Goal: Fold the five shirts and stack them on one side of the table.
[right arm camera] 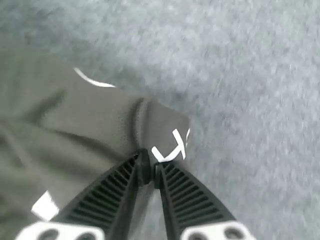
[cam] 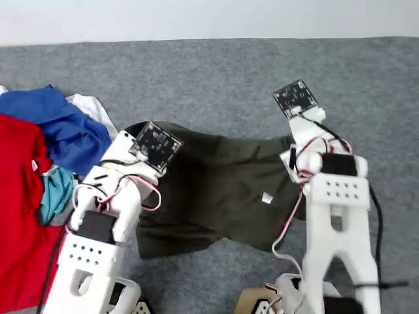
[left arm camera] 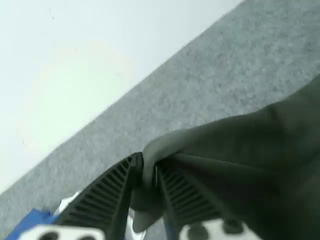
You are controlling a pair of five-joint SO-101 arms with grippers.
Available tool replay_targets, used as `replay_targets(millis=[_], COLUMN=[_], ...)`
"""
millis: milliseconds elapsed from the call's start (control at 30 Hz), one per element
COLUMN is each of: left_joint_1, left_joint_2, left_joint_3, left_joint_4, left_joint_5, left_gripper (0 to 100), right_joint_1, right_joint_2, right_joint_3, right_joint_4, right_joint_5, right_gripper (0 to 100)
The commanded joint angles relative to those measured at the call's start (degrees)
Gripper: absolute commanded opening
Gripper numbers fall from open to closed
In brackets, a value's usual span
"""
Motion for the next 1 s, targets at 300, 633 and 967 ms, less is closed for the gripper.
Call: replay_targets(millis=[300,633,967], left_joint_1=[-7.21,-9.05,-9.05], left_joint_2=[26.81,45.01,56.79], left_joint_3=[-9.19,-19.91,-23.6], left_joint_4=[-16.62,-16.53,-16.53], left_joint_5=[0.18,0.18,0.18], left_gripper=[0,0,0], right_joint_1=[0.4,-3.65,-6.02], right_joint_2=[18.95,35.12,42.59], right_joint_3=[-13.71,-32.44,-40.0], right_joint_4=[-15.78,-15.6,-5.41], right_joint_5=[-0.97,-5.27,-5.27], right_gripper=[0.9,0.9,19.8])
